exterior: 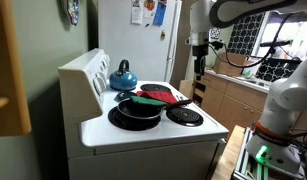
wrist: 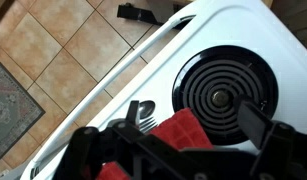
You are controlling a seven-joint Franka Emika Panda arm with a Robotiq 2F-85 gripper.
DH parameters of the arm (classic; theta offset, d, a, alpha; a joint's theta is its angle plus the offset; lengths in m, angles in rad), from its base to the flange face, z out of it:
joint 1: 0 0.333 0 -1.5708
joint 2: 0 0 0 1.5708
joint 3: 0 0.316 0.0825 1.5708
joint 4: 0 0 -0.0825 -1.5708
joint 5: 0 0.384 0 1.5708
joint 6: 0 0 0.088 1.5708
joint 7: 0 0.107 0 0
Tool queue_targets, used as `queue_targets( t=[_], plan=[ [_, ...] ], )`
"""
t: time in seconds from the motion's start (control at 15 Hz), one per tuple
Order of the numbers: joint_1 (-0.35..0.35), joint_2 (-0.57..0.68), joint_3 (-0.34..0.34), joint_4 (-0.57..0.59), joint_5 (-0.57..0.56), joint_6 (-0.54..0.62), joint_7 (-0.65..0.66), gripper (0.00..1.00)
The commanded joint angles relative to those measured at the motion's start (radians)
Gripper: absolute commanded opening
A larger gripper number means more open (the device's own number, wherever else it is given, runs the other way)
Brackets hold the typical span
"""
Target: Put the spoons on the kitchen towel and fold it
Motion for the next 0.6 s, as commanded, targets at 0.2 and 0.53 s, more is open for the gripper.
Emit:
queue_targets(
  t=[0.2,0.53],
  plan=[
    [0.022,0.003,-0.018,0.002,-0.007,-0.002,0.008,1.00],
    [0.006,0.010,-0.035,0.000,0.026,-0.016,0.048,1.00]
  ],
)
